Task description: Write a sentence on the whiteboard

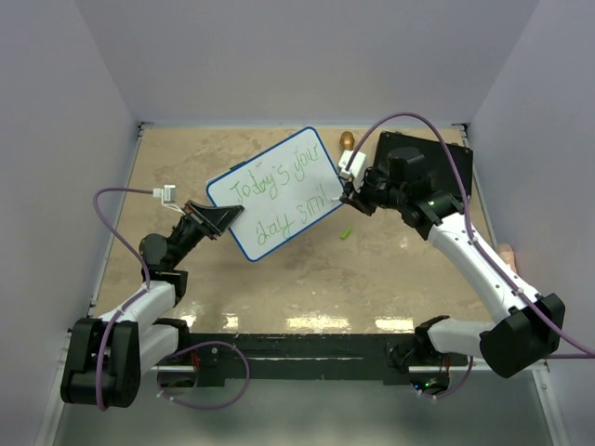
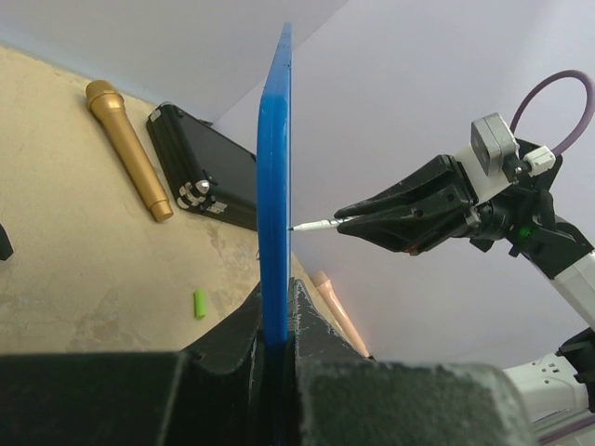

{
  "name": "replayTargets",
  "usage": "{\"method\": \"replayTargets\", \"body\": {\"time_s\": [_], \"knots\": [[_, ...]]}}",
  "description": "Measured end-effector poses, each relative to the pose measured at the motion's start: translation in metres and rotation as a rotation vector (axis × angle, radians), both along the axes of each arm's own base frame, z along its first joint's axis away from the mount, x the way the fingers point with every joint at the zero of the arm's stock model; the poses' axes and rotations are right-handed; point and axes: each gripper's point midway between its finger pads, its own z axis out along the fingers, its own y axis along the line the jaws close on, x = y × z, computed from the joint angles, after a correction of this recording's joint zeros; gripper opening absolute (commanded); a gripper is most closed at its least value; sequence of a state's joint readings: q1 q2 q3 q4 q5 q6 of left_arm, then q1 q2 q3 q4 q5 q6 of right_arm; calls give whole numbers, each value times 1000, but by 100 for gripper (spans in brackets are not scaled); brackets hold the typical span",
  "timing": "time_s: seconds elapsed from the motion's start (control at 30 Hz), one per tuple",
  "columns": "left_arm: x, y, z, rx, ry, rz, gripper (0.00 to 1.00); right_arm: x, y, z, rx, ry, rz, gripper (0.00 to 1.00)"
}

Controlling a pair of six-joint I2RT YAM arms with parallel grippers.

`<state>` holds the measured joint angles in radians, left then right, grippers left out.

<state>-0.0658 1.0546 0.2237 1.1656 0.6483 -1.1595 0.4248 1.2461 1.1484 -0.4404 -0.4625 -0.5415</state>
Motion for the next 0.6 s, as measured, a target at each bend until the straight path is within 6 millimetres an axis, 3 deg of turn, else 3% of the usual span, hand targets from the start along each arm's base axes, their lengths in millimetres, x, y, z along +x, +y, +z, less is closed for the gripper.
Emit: {"method": "replayTargets", "body": {"time_s": [0.3,0.6], "knots": [[-1,0,2,-4,-4,-5,0,9,-1,34,42,-69,-17,0],[-3,-1,3,-3,-17,-13,0,10,-2,35,52,-65,-28,0]]}}
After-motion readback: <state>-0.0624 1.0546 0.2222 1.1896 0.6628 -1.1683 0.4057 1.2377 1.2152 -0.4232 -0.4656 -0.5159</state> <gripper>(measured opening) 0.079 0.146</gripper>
